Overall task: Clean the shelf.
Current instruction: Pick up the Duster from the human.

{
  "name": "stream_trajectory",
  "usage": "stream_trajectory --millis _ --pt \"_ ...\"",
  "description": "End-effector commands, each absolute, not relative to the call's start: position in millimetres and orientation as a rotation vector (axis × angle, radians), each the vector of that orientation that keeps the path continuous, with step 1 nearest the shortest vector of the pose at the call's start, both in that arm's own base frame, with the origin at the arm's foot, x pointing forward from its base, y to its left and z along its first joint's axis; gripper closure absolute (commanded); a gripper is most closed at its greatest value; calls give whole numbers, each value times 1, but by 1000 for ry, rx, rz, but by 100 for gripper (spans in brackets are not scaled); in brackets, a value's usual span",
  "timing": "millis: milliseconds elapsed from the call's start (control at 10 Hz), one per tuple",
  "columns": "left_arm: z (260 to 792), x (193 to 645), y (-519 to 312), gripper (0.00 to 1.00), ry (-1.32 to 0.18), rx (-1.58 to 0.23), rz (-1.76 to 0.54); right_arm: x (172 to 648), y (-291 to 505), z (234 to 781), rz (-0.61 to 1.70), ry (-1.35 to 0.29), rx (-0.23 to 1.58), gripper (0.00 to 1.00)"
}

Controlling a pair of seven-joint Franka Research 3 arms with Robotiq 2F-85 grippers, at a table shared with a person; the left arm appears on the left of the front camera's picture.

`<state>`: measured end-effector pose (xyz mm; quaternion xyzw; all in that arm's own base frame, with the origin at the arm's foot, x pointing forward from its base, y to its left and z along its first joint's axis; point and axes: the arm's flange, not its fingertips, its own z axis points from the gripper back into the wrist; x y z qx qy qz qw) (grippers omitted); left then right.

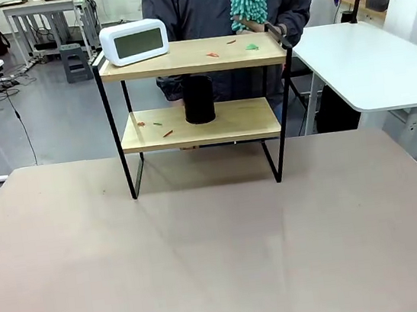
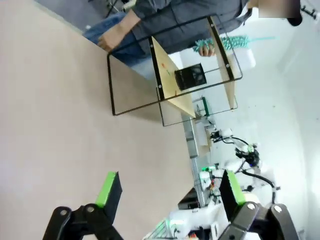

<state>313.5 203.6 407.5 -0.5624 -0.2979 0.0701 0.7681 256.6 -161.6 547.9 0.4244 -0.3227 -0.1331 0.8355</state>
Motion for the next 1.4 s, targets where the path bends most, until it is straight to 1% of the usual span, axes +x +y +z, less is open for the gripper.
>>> stream_trajectory --millis 0,900,1000,1100,1200,1300 --pt "447 294 193 0 -658 -1146 -33 256 -130 566 -161 -670 882 0" --pt "447 294 193 0 -658 -1146 -33 256 -130 566 -161 -670 882 0" --pt "447 294 193 0 -658 -1146 -33 255 -128 566 -192 -654 857 0" --pt "447 294 193 0 -658 -1146 -33 265 -130 578 -237 -693 926 0" --pt "447 294 193 0 -658 -1146 -33 285 -124 601 -301 -636 948 0" --pt "447 294 193 0 -658 -1146 -33 317 -120 620 -384 -571 961 0"
